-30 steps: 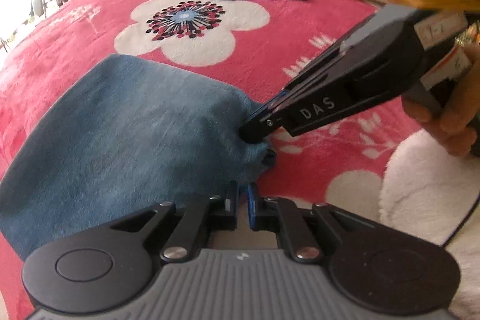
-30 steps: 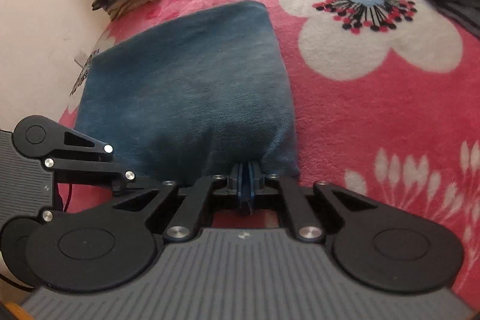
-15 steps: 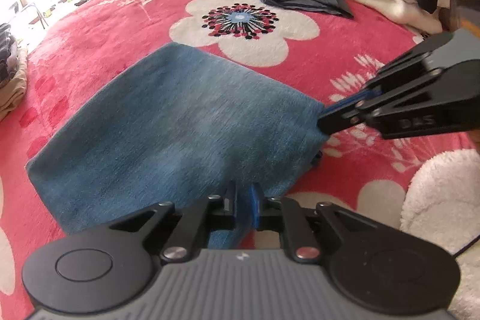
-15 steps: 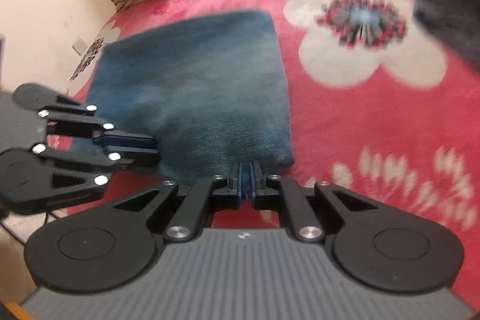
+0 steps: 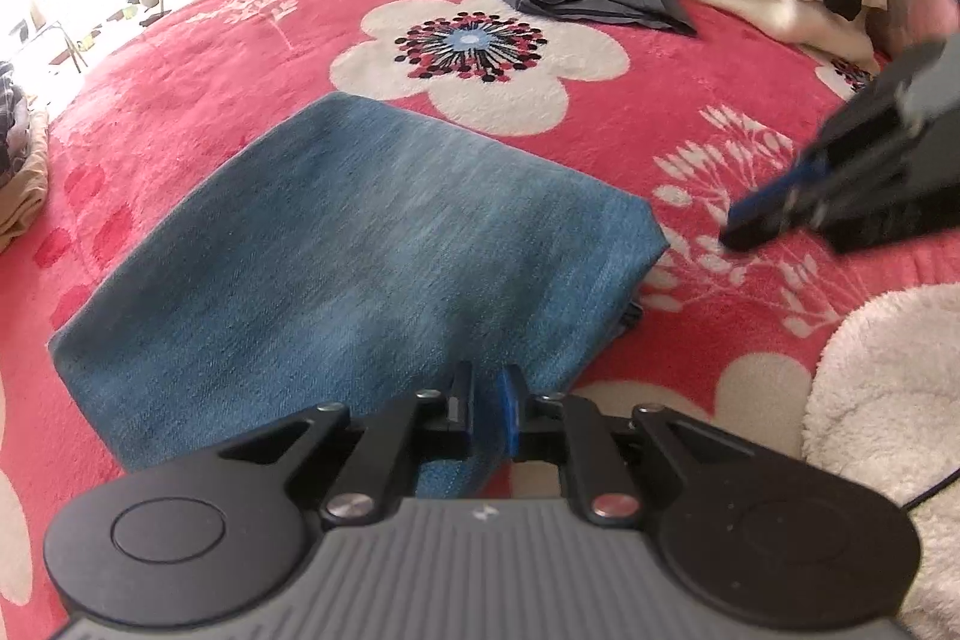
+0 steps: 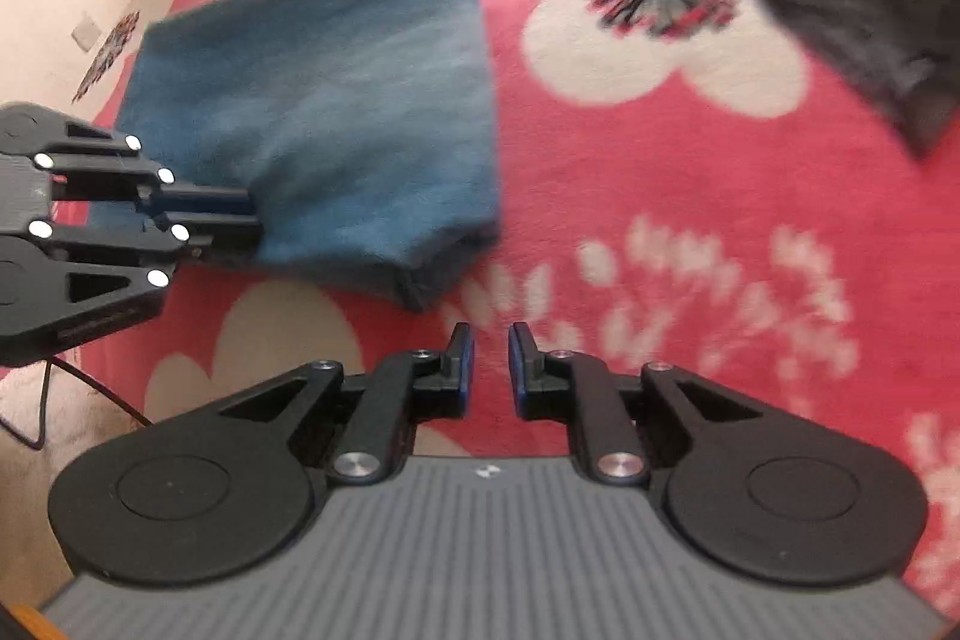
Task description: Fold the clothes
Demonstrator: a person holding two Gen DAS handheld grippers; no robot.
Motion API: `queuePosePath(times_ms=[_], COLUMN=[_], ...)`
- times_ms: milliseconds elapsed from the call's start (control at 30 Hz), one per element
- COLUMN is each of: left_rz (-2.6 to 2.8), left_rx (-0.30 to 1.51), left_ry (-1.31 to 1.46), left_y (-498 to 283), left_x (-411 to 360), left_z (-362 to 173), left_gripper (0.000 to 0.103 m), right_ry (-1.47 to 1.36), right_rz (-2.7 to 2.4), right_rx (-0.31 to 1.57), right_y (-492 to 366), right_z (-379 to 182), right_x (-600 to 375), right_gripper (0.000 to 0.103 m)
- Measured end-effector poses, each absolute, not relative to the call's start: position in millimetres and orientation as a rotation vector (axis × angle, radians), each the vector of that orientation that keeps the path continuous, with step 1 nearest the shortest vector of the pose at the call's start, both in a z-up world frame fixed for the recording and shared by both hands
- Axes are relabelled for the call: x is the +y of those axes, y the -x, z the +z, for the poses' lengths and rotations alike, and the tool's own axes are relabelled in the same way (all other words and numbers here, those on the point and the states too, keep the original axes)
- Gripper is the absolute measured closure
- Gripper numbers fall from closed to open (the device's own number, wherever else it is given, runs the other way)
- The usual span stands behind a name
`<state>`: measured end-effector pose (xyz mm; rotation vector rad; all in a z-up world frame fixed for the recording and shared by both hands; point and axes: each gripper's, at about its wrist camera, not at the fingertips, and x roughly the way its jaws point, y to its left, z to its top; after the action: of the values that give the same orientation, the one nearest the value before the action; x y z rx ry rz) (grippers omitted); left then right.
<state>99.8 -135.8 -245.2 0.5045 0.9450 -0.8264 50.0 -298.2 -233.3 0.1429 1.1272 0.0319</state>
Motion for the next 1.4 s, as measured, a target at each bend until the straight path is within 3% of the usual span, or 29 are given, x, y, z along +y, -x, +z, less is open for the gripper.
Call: queuePosePath(times_ms=[167, 267, 400, 667, 867, 1100, 1233, 1400], left_rz=[-0.825, -0.827, -0.826, -0.821, -0.824, -0.824, -0.819, -0.837], left_rx=[0.939, 0.948, 0.939, 0.942, 0.942, 0.951, 0.978, 0.961], left_ry=[-0.523, -0.523, -0.533, -0.527, -0.533, -0.504, -0.472, -0.332], left_y=[-98, -99, -99, -98, -97, -100, -106, -128], left_x=[-138, -140, -141, -140, -139, -137, -131, -116], left_z=[-246, -248, -247, -247, -246, -244, -230, -190], left_gripper=[0.091, 0.091, 0.091, 0.091, 0.091, 0.091, 0.09, 0.084], right_ry=[-0.124, -0.12, -0.169, -0.181, -0.2, -0.21, -0.259, -0.287], right_rz=[0.078, 0.085, 0.082, 0.041, 0.053, 0.024, 0.028, 0.025], right_rx=[0.993, 1.068, 1.073, 0.912, 0.948, 0.872, 0.931, 0.919], right_y=[-69, -86, -82, -76, -85, -79, -81, -80], right_z=[-219, -260, -271, -210, -277, -238, -280, -276], right_x=[-287, -276, -282, -289, -281, -288, -291, -295], right_gripper=[0.092, 0.089, 0.088, 0.088, 0.089, 0.087, 0.087, 0.086])
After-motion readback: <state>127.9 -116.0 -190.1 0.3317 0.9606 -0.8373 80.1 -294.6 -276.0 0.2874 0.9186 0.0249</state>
